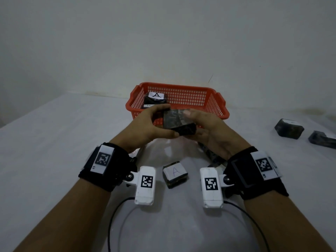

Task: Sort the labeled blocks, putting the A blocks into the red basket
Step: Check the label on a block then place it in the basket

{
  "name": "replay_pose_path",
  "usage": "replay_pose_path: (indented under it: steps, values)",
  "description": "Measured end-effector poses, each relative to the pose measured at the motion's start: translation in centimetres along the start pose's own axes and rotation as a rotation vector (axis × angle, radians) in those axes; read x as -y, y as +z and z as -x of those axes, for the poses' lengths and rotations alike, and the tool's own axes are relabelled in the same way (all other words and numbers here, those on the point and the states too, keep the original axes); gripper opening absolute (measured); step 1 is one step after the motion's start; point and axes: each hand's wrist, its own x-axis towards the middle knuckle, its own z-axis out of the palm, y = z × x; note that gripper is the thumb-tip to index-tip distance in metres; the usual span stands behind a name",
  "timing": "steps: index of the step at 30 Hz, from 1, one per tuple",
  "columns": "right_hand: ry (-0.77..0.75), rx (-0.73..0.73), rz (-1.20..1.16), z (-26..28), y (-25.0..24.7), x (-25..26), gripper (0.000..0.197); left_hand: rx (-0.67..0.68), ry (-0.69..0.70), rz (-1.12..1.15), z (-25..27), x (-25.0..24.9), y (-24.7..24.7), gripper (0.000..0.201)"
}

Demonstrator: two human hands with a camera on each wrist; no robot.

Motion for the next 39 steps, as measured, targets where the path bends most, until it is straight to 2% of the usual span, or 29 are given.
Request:
replay_pose_path:
  steps: [2, 5, 10, 11, 14, 18, 22, 24, 26, 28, 30, 32, 33, 36, 39]
  values:
    - [0.017, -0.063, 0.008, -0.2, -0.1, -0.3, 0.034, 0.035, 0.014, 0.008, 0.0, 0.0, 0.2, 0.102]
    - [-0.002, -0.128, 0.038, -0.8, -0.3, -1.2, 0.032, 0.018, 0.051, 0.038, 0.1, -0.2, 0.7, 0.096]
    - [-0.12, -0.15, 0.09, -0.7, 0.1, -1.2, 0.054, -0.158, 0.113, 0.132, 0.0, -0.5, 1.0, 0.044]
    - [-0.138, -0.156, 0.11, -0.7, 0.1, -1.3, 0.055, -0.188, 0.136, 0.123, 0.0, -0.5, 0.9, 0.04]
    - [-0.144, -0.153, 0.144, -0.5, 0.2, -0.9, 0.049, -0.227, 0.183, 0.102, 0.0, -0.4, 0.6, 0.042]
    - [-0.077, -0.118, 0.133, 0.2, 0.6, 0.2, 0.021, -0.217, 0.26, 0.136, 0.0, -0.6, 0.5, 0.042]
    - [-0.02, -0.083, 0.061, 0.3, 0.5, 0.2, 0.022, -0.176, 0.325, 0.091, 0.2, -0.9, 0.6, 0.041]
    - [-0.072, -0.067, -0.011, 0.1, 0.3, -0.1, 0.031, -0.114, 0.303, 0.092, 0.3, -1.0, 0.6, 0.043]
    - [-0.131, -0.048, -0.045, 0.0, 0.0, -0.2, 0.049, -0.038, 0.206, 0.108, 0.4, -0.9, 0.6, 0.056]
    - [-0.17, -0.028, -0.045, -0.1, -0.3, -0.4, 0.057, 0.034, 0.113, 0.127, 0.4, -0.9, 0.7, 0.059]
    - [-0.192, -0.02, -0.027, -0.2, -0.5, -0.5, 0.059, 0.052, 0.092, 0.15, 0.4, -0.8, 0.9, 0.048]
    - [-0.188, -0.013, 0.0, -0.5, -0.9, -0.7, 0.064, -0.014, 0.099, 0.151, 0.4, -1.0, 1.1, 0.032]
    - [-0.181, -0.005, 0.021, -0.6, -0.9, -0.8, 0.069, -0.046, 0.107, 0.136, 0.4, -1.0, 1.1, 0.031]
    - [-0.171, 0.004, 0.07, -0.8, -1.1, -1.0, 0.093, -0.058, 0.11, 0.099, 0.2, -0.5, 0.8, 0.047]
    - [-0.178, 0.004, 0.1, -0.6, -1.1, -1.1, 0.091, 0.012, 0.078, 0.098, 0.1, -0.2, 0.3, 0.084]
